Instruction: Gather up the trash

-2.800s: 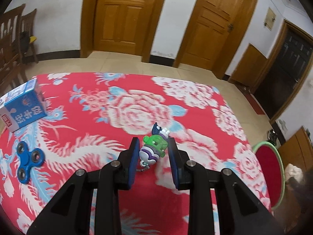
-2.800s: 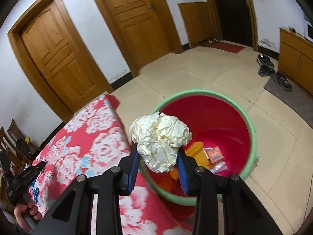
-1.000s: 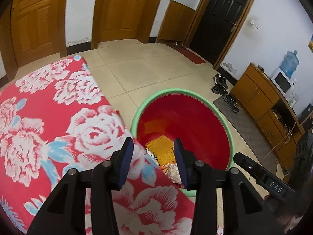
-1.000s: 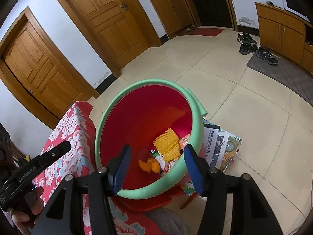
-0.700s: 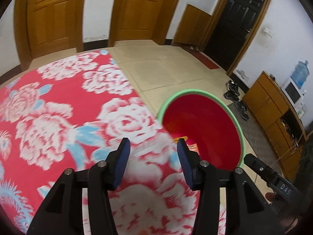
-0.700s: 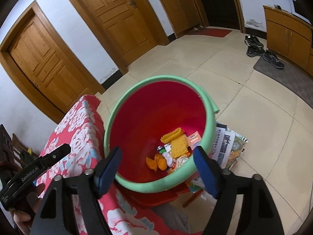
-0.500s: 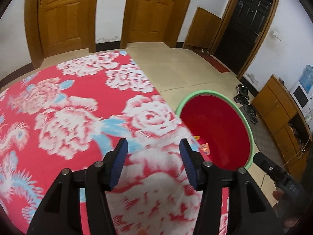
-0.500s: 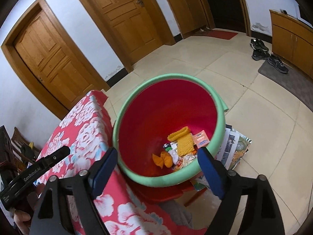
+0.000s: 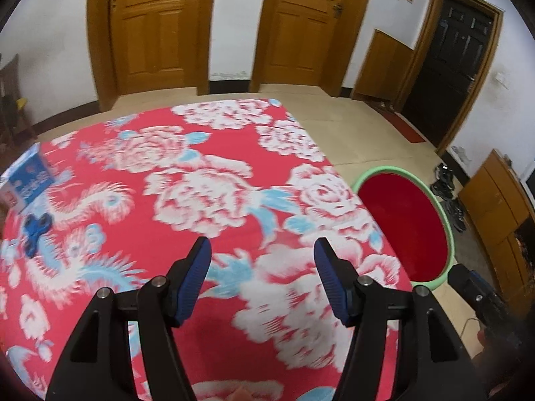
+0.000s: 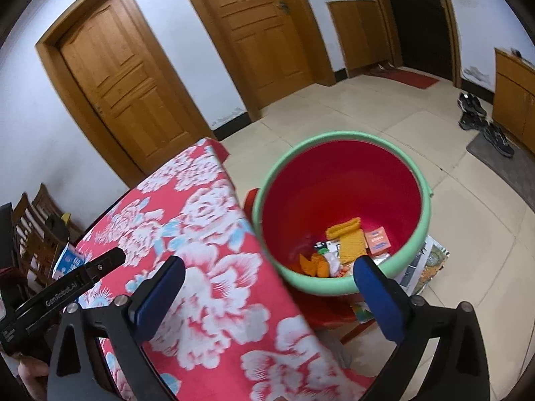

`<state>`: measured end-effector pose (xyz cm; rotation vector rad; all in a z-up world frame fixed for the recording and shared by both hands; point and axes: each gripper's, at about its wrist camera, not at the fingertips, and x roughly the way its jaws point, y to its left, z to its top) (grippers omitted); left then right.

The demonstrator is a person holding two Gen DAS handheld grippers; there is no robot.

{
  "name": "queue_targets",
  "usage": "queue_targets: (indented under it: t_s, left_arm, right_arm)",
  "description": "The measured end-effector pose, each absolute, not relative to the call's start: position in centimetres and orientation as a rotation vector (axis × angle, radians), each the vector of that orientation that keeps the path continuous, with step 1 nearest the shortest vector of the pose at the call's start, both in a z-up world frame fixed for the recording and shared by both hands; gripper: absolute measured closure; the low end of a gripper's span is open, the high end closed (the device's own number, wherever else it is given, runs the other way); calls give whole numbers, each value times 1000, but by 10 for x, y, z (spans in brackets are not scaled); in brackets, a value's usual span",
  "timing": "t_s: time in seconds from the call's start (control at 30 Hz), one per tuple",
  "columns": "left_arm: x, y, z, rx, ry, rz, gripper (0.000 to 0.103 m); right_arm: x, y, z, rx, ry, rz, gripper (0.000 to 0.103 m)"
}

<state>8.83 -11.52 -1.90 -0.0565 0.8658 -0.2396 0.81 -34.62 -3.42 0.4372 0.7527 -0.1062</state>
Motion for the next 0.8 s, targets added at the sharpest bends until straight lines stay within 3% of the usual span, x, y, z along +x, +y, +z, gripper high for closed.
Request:
queue_targets:
  t_s: [0.8]
  left_arm:
    - [40, -46, 8, -92, 769, -15, 39]
  right_arm:
    - [-8, -287, -3, 331, 686, -12, 0]
